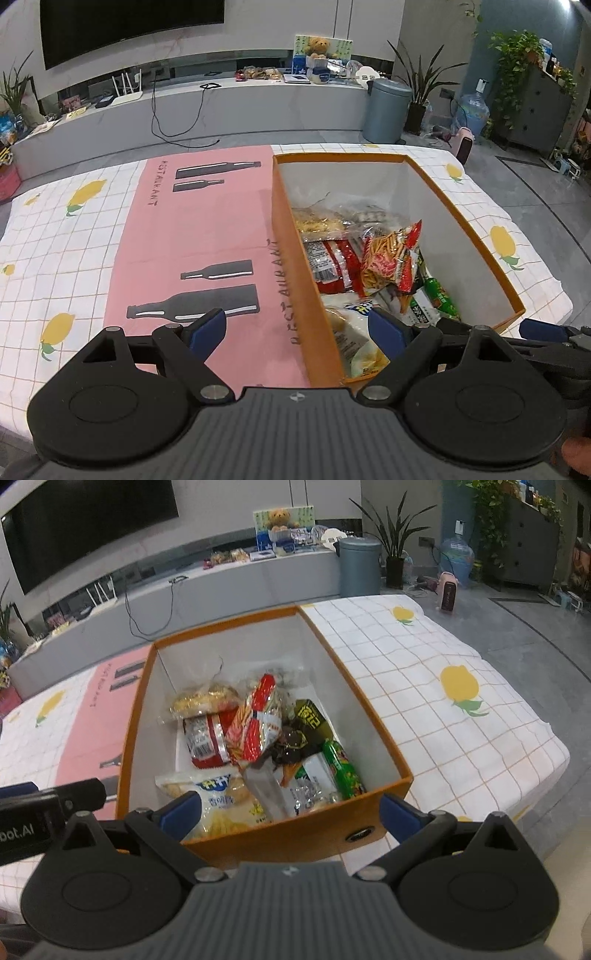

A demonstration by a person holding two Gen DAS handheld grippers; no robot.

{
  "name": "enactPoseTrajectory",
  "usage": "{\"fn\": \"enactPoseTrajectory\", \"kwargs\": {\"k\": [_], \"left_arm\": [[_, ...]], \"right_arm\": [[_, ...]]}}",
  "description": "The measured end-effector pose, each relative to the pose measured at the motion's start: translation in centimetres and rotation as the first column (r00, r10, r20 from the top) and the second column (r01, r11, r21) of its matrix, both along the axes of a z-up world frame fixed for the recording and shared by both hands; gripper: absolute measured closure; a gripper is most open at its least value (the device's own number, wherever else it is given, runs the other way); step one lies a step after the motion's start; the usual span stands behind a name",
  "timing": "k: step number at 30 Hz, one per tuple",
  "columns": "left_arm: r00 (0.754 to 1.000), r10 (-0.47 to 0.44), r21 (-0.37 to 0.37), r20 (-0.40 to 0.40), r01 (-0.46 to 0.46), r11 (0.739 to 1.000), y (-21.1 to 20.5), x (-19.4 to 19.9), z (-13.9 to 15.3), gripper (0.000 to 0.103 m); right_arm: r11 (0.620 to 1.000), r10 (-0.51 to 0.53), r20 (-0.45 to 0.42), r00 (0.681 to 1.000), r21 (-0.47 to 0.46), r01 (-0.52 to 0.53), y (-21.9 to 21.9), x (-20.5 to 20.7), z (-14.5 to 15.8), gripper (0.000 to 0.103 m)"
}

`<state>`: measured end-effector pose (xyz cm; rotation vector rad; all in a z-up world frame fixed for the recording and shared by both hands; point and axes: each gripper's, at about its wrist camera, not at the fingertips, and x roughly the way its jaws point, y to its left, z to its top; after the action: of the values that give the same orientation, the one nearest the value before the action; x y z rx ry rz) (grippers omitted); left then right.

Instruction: Organize snacks

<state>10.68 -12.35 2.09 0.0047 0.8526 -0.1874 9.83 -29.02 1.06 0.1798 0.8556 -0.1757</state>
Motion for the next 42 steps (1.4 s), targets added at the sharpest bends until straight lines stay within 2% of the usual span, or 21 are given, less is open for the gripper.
{"fn": "enactPoseTrajectory", "kwargs": {"k": [11, 20, 42], "left_arm": [[1.0, 0.011, 0.001, -0.005, -0.011, 1.0, 0.3, 0.1, 0.3, 0.002], [1.0, -0.008, 0.037, 0.025, 0.007, 0.999, -0.4, -0.4, 0.3, 0.002], [1.0, -0.008, 0.042, 0.026, 0.007, 0.999, -0.8, -0.7, 0.0, 0.003]], "right_arm": [[1.0, 0.014, -0.01, 1.0, -0.016, -0.014, 0.4, -0.1, -0.1, 0.003], [1.0, 0.009, -0.011, 1.0, -0.026, -0.009, 0.4, -0.2, -0.1, 0.003], [0.999, 0.006, -0.011, 1.0, -0.043, -0.007, 0.4, -0.2, -0.1, 0.003]]}}
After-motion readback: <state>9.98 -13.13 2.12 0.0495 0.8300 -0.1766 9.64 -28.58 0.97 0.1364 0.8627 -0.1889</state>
